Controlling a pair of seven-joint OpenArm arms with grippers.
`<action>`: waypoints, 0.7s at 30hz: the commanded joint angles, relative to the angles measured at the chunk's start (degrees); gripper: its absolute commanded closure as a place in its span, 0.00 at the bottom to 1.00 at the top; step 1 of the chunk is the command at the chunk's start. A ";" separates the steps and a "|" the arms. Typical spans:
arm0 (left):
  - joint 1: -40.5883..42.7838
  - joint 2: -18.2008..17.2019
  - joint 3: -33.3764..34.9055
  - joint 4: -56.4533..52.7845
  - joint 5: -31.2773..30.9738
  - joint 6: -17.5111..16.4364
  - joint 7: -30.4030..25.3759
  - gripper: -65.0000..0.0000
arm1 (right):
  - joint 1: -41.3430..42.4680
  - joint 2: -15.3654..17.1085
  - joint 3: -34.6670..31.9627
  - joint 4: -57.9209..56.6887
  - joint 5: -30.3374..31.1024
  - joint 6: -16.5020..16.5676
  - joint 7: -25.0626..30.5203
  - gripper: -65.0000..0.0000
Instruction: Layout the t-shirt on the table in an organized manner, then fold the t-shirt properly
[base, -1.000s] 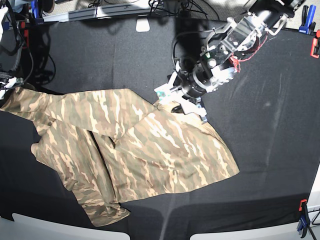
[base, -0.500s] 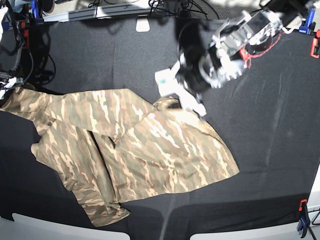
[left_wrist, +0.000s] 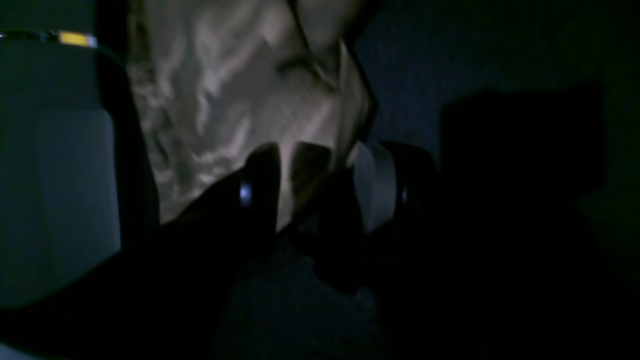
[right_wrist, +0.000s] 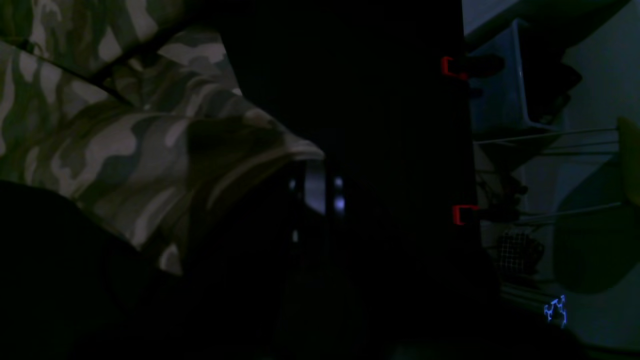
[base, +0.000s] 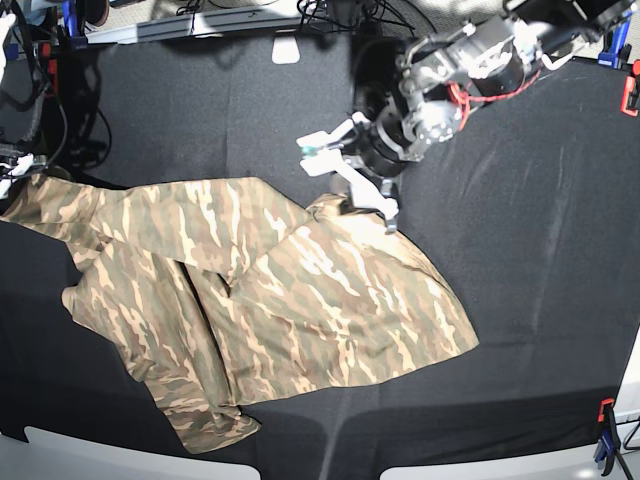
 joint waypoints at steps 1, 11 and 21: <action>-1.16 0.28 -0.24 -0.15 1.46 0.92 -0.35 0.65 | 0.31 1.27 0.46 1.01 -0.04 -0.28 0.76 1.00; -2.45 2.23 -0.22 -1.11 3.43 4.55 -3.63 0.66 | 0.31 1.27 0.46 1.01 -0.04 -0.28 0.83 1.00; -2.51 3.06 -0.24 -1.11 0.76 4.52 -3.45 1.00 | 0.31 1.27 0.46 1.01 -0.07 -0.28 0.83 1.00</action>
